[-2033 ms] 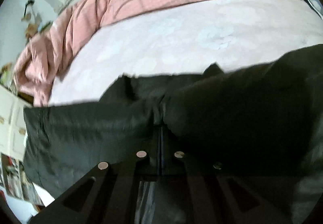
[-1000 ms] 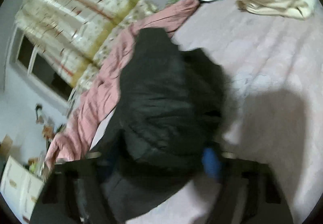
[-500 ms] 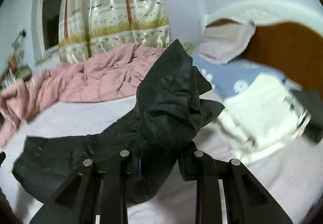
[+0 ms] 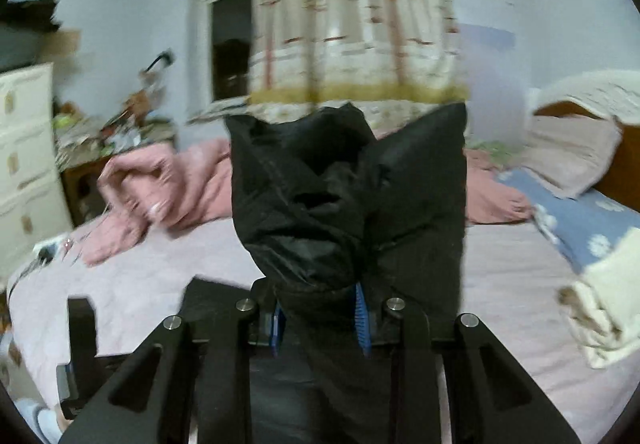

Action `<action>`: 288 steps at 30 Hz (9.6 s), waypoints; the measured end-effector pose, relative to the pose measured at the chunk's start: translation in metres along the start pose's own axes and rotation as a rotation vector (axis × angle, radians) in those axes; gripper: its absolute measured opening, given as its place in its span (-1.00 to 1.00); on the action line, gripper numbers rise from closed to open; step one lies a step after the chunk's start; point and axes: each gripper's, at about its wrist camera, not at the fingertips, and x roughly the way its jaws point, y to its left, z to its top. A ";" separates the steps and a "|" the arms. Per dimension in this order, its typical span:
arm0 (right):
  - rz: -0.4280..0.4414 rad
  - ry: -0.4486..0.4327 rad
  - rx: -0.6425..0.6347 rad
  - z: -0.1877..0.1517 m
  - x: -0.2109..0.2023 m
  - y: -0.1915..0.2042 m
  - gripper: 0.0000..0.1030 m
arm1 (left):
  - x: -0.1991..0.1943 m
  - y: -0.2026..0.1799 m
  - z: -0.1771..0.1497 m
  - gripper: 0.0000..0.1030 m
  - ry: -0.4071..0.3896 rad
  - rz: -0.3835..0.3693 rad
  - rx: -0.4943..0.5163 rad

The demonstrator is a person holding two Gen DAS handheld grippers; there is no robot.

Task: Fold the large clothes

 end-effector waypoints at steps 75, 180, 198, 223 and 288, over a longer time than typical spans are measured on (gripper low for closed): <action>-0.260 0.033 0.300 -0.099 0.003 -0.082 0.71 | 0.027 0.025 0.025 0.92 0.043 0.245 0.059; -0.604 -0.369 0.314 -0.029 -0.211 -0.289 1.00 | -0.065 -0.353 0.053 1.00 -0.604 0.054 0.531; -0.590 -0.223 0.275 -0.107 -0.170 -0.151 1.00 | -0.071 -0.162 -0.025 1.00 -0.431 0.086 0.361; -0.716 -0.069 0.048 -0.123 -0.121 -0.135 1.00 | -0.026 -0.133 -0.051 1.00 -0.380 0.136 0.288; -0.722 -0.042 -0.036 -0.127 -0.114 -0.114 1.00 | -0.023 -0.135 -0.056 1.00 -0.376 0.157 0.323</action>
